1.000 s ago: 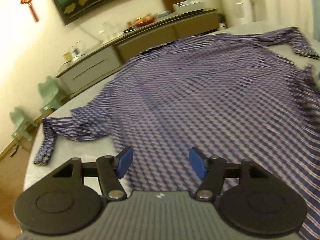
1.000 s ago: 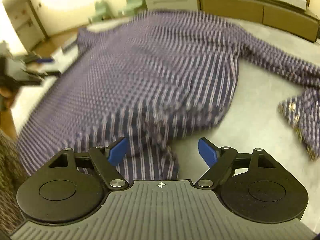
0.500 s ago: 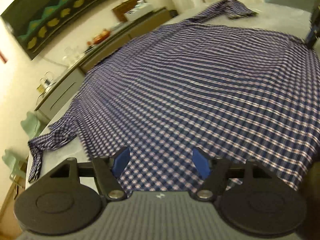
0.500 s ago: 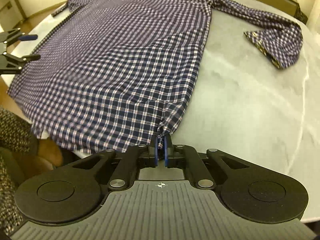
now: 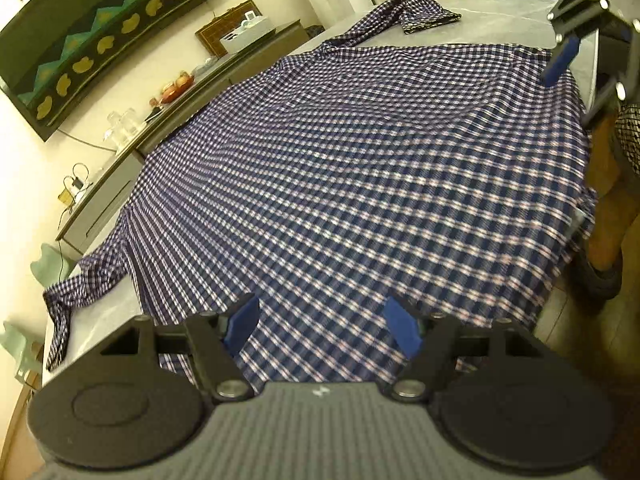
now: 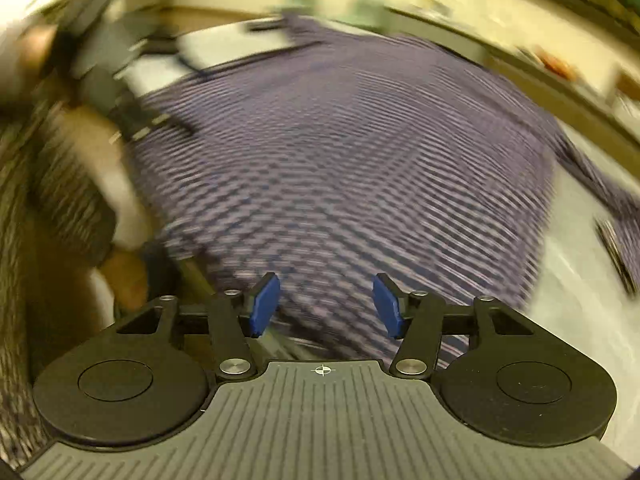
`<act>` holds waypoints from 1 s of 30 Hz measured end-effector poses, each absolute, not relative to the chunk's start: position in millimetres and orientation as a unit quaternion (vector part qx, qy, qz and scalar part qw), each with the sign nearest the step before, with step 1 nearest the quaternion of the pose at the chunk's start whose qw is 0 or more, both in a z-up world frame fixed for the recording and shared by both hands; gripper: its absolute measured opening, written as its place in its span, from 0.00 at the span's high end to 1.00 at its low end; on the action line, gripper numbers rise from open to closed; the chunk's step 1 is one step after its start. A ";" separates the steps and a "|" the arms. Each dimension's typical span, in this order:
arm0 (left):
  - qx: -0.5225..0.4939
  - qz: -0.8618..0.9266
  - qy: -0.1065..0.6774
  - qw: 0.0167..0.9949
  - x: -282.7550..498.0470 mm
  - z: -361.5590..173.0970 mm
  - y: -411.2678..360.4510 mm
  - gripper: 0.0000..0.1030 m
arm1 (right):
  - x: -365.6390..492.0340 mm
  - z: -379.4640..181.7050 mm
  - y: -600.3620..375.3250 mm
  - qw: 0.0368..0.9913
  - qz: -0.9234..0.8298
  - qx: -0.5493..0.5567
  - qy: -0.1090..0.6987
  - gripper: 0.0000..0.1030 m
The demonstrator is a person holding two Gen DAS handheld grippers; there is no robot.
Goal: Fold clothes
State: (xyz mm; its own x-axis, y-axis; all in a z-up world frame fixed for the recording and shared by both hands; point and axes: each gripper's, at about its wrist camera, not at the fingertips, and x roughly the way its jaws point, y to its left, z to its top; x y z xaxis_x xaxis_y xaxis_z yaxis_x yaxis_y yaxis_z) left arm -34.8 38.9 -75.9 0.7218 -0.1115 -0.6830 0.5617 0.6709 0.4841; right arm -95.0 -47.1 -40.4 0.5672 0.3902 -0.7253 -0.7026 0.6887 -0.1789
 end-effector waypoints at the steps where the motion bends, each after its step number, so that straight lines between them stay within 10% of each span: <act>1: 0.359 -0.191 0.314 0.858 -38.9 -77.2 38.1 0.30 | -100.5 -45.6 -38.4 0.848 0.325 -0.260 0.327 0.44; 11: 0.331 -0.077 0.313 0.887 6.0 -51.6 79.5 0.30 | -92.2 -34.2 -45.8 0.807 0.393 -0.188 0.399 0.73; 14: 0.307 -0.055 0.305 0.900 44.8 -30.6 102.1 0.30 | -71.4 -6.1 -74.4 0.828 0.407 -0.114 0.368 0.64; 17: 0.258 -0.061 0.318 0.910 95.0 -23.5 119.1 0.30 | -19.9 2.2 -98.6 0.872 0.328 -0.093 0.352 0.34; 30: 0.177 -0.031 0.393 0.902 179.8 -61.2 157.1 0.32 | 79.4 -38.8 -160.1 0.877 0.227 -0.104 0.411 0.44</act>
